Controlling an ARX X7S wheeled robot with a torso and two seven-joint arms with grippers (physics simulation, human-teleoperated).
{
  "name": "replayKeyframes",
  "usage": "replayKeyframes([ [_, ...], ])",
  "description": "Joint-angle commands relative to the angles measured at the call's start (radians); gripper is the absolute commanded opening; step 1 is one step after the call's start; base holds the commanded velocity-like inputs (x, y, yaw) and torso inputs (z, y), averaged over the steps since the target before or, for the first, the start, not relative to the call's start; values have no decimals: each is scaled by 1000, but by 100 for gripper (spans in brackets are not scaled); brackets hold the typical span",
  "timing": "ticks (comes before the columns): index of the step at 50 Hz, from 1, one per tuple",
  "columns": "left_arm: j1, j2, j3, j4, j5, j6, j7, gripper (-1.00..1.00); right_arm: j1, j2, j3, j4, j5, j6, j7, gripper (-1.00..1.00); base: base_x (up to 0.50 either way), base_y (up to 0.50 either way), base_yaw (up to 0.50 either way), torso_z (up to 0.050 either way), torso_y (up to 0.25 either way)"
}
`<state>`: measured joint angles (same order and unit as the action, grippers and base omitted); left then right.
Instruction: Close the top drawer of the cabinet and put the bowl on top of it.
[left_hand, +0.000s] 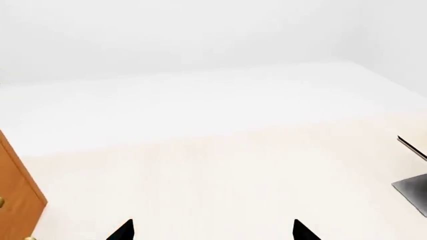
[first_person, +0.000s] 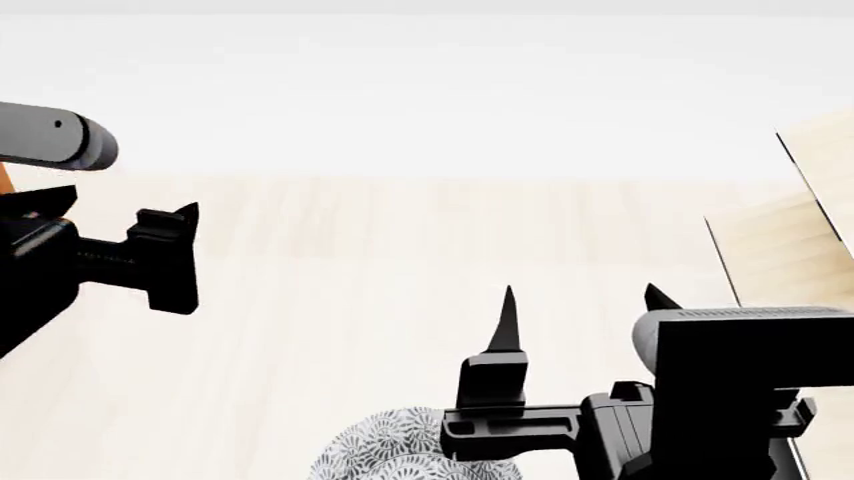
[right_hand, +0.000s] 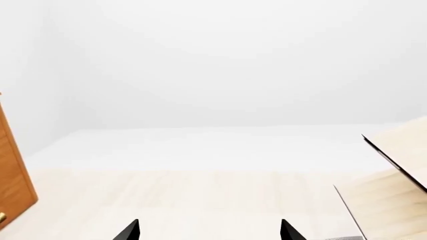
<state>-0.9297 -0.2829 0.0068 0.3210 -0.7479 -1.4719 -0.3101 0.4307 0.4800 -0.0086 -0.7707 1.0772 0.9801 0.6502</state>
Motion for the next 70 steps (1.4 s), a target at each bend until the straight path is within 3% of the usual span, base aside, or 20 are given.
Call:
replayKeyframes([
  [1,-63,16,45,-143,-13,21,43,100,-11,8,-1,9,-13,-15,-8,100,0,0,0,0,0],
  [14,-78,31,96,-234,-18,62,89,100,-20,12,1,-4,-2,-15,8,100,0,0,0,0,0],
  [30,8,41,141,-237,-24,117,111,100,7,28,28,-5,44,-10,29,100,0,0,0,0,0],
  [32,25,40,152,-232,-21,126,112,100,-86,23,0,-1,-77,-100,-51,100,0,0,0,0,0],
  [35,43,39,165,-236,-21,138,122,100,-94,24,-4,5,-94,-114,-61,100,0,0,0,0,0],
  [70,141,36,300,-314,26,251,175,100,-51,72,62,-57,32,-80,15,100,0,0,0,0,0],
])
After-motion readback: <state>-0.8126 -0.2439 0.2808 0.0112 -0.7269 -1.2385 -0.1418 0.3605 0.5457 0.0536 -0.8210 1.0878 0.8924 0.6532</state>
